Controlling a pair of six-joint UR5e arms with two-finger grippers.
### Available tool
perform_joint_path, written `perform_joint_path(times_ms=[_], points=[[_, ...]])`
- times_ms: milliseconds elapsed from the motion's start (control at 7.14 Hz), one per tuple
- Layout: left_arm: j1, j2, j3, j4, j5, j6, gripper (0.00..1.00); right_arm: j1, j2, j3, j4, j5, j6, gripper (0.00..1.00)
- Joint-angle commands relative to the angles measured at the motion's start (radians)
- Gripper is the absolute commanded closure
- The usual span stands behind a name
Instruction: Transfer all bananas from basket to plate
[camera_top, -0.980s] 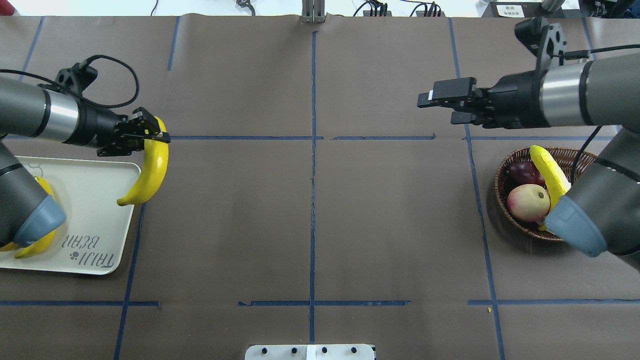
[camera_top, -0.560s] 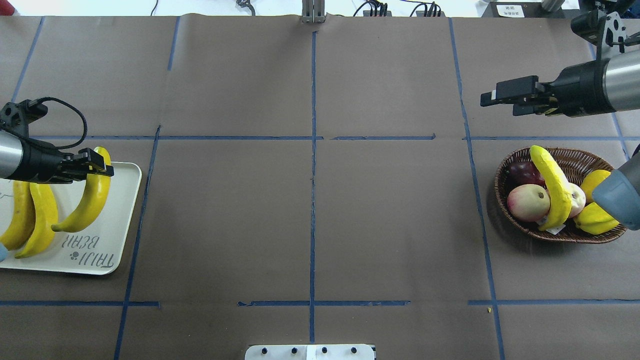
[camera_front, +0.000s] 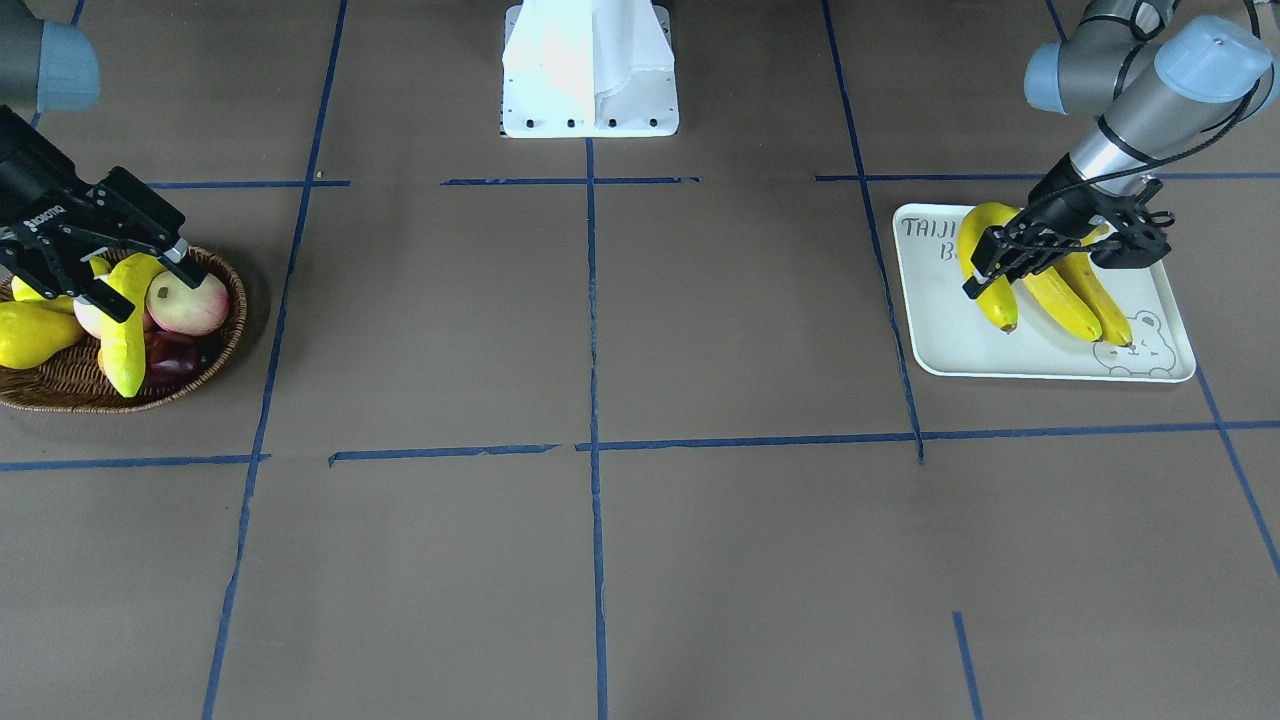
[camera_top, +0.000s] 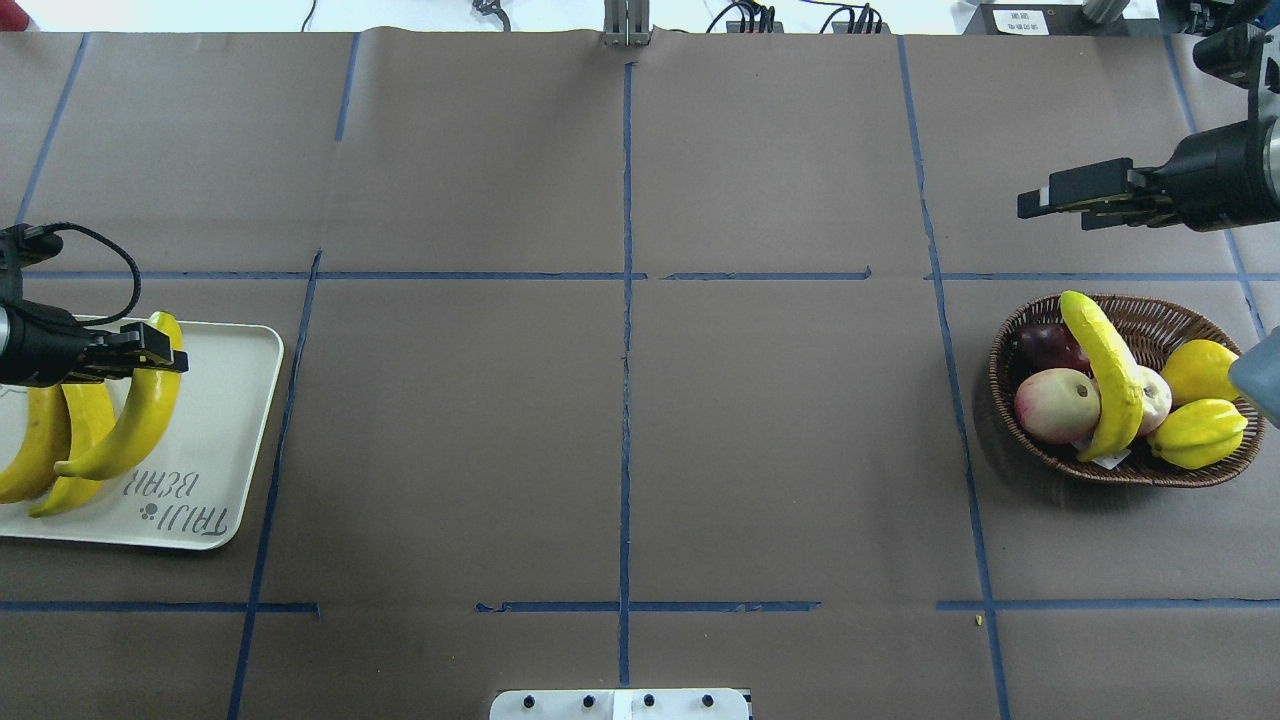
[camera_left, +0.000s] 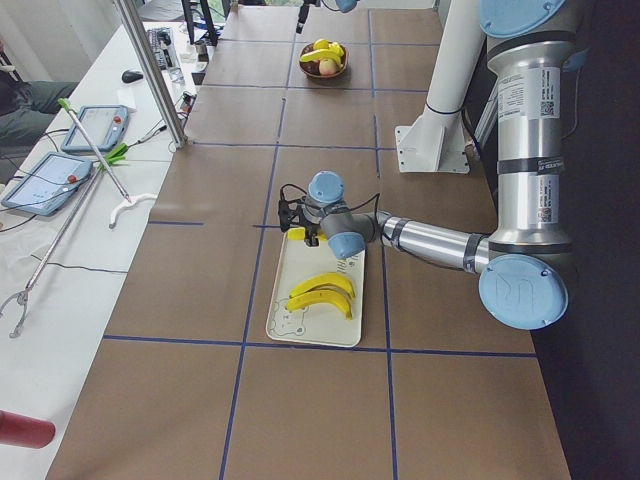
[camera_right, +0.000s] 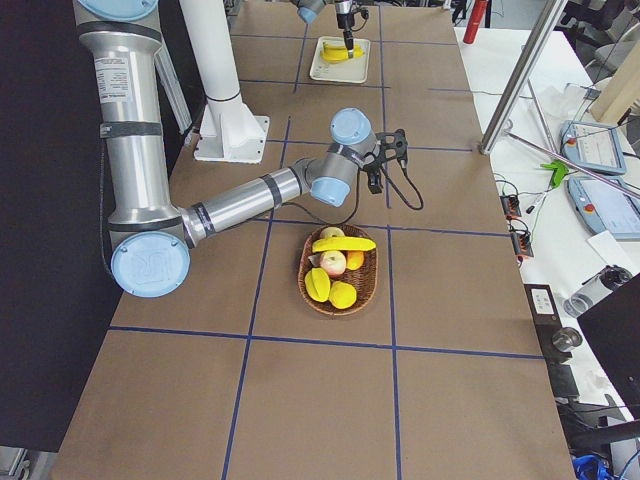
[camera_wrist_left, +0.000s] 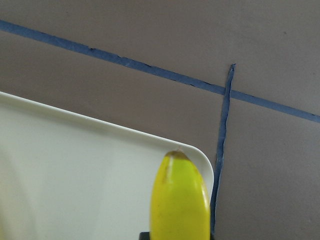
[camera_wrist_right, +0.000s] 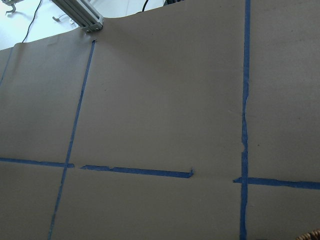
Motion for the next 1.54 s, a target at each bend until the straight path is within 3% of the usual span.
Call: perform_joint_path(times_ms=[0,700,1401], points=[[0.002,0.024,0.013,-0.016,0.061,0.042,0.0,0.004,-0.009,-0.006,0.001,0.004,-0.009,0.0],[0.005,0.013,0.001,-0.026,0.05,0.032,0.0,0.033,-0.135,-0.101,0.01,0.023,-0.207,0.0],[0.01,0.004,0.002,-0.026,0.05,0.029,0.0,0.009,-0.204,-0.149,0.016,0.046,-0.21,0.0]])
